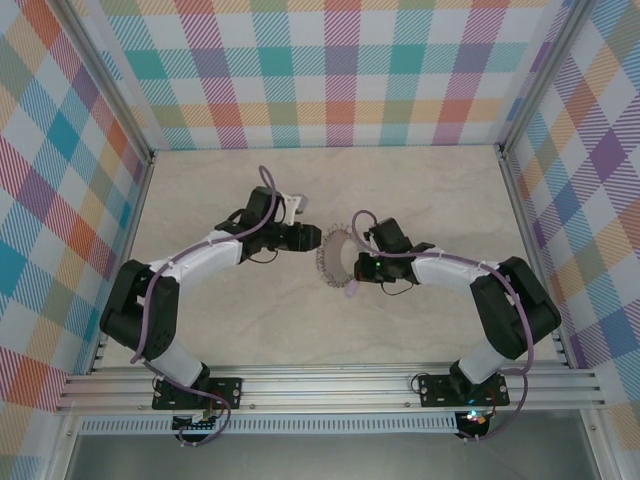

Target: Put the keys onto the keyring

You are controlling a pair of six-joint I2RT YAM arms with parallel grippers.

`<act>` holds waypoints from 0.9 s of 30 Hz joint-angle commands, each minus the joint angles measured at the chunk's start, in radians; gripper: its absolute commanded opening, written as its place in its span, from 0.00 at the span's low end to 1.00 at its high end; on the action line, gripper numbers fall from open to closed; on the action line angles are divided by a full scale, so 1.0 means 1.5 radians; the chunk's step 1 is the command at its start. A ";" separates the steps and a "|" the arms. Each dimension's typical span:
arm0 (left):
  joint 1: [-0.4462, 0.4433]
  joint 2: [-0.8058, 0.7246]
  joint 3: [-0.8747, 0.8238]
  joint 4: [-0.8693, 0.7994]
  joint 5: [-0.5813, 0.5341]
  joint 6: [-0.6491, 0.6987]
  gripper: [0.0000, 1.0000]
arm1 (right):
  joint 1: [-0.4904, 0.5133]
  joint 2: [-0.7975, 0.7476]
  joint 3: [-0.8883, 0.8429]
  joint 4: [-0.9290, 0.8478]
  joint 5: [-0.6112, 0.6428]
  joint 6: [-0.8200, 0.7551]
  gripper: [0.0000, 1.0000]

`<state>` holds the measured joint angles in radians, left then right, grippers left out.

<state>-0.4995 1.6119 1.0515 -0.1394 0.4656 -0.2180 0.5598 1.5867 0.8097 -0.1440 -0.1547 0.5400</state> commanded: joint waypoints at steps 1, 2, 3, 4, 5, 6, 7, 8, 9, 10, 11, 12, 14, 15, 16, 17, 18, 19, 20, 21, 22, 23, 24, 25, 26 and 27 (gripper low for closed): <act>-0.038 0.020 0.036 -0.051 0.030 0.101 0.47 | -0.014 -0.002 -0.016 0.029 -0.029 -0.024 0.00; -0.047 0.026 0.041 -0.051 0.034 0.114 0.47 | -0.019 -0.004 -0.018 0.030 -0.033 -0.028 0.00; -0.054 0.035 0.046 -0.050 0.034 0.123 0.47 | -0.023 -0.007 -0.022 0.032 -0.036 -0.031 0.00; -0.061 0.041 0.049 -0.048 0.037 0.131 0.47 | -0.027 -0.009 -0.024 0.033 -0.039 -0.033 0.00; -0.067 0.049 0.054 -0.046 0.038 0.138 0.46 | -0.032 -0.012 -0.026 0.033 -0.042 -0.036 0.00; -0.072 0.056 0.060 -0.045 0.038 0.146 0.46 | -0.038 -0.014 -0.029 0.037 -0.049 -0.038 0.00; -0.077 0.062 0.063 -0.044 0.036 0.153 0.46 | -0.043 -0.016 -0.031 0.039 -0.056 -0.038 0.00; -0.082 0.070 0.068 -0.041 0.034 0.160 0.46 | -0.047 -0.019 -0.034 0.044 -0.063 -0.040 0.00; -0.086 0.076 0.073 -0.039 0.034 0.167 0.46 | -0.050 -0.022 -0.036 0.047 -0.068 -0.043 0.00; -0.091 0.083 0.078 -0.039 0.032 0.175 0.46 | -0.052 -0.024 -0.038 0.048 -0.070 -0.045 0.00; -0.097 0.091 0.084 -0.041 0.031 0.184 0.45 | -0.054 -0.025 -0.039 0.048 -0.073 -0.049 0.00; -0.101 0.098 0.093 -0.047 0.025 0.195 0.45 | -0.056 -0.026 -0.038 0.046 -0.077 -0.051 0.00; -0.112 0.112 0.106 -0.058 0.016 0.214 0.44 | -0.061 -0.025 -0.039 0.044 -0.080 -0.054 0.00; -0.117 0.121 0.114 -0.065 0.011 0.222 0.43 | -0.061 -0.025 -0.040 0.046 -0.081 -0.054 0.00; -0.121 0.129 0.121 -0.072 0.010 0.230 0.42 | -0.063 -0.025 -0.041 0.046 -0.080 -0.053 0.00; -0.126 0.139 0.129 -0.080 0.008 0.238 0.41 | -0.064 -0.024 -0.043 0.048 -0.081 -0.053 0.00; -0.130 0.148 0.137 -0.086 0.007 0.247 0.41 | -0.066 -0.023 -0.044 0.050 -0.082 -0.053 0.00; -0.134 0.156 0.144 -0.104 0.006 0.254 0.40 | -0.066 -0.022 -0.046 0.051 -0.082 -0.053 0.00; -0.138 0.166 0.155 -0.120 0.001 0.262 0.39 | -0.067 -0.022 -0.046 0.053 -0.082 -0.053 0.00; -0.144 0.177 0.163 -0.131 -0.004 0.269 0.39 | -0.068 -0.022 -0.047 0.054 -0.084 -0.052 0.00; -0.147 0.184 0.168 -0.136 -0.007 0.274 0.39 | -0.069 -0.024 -0.048 0.056 -0.084 -0.053 0.00; -0.150 0.192 0.173 -0.140 -0.009 0.277 0.38 | -0.069 -0.025 -0.049 0.056 -0.083 -0.051 0.00; -0.153 0.199 0.175 -0.140 -0.010 0.280 0.37 | -0.070 -0.027 -0.048 0.055 -0.082 -0.052 0.00; -0.153 0.204 0.175 -0.137 -0.009 0.280 0.37 | -0.071 -0.029 -0.048 0.052 -0.082 -0.051 0.00; -0.153 0.208 0.173 -0.130 -0.008 0.279 0.37 | -0.072 -0.032 -0.047 0.049 -0.080 -0.051 0.00; -0.154 0.212 0.170 -0.124 -0.007 0.277 0.36 | -0.072 -0.034 -0.047 0.046 -0.079 -0.052 0.00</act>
<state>-0.7200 1.9110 1.2903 -0.2966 0.4603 0.1627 0.4591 1.5688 0.7475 -0.0887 -0.2592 0.4812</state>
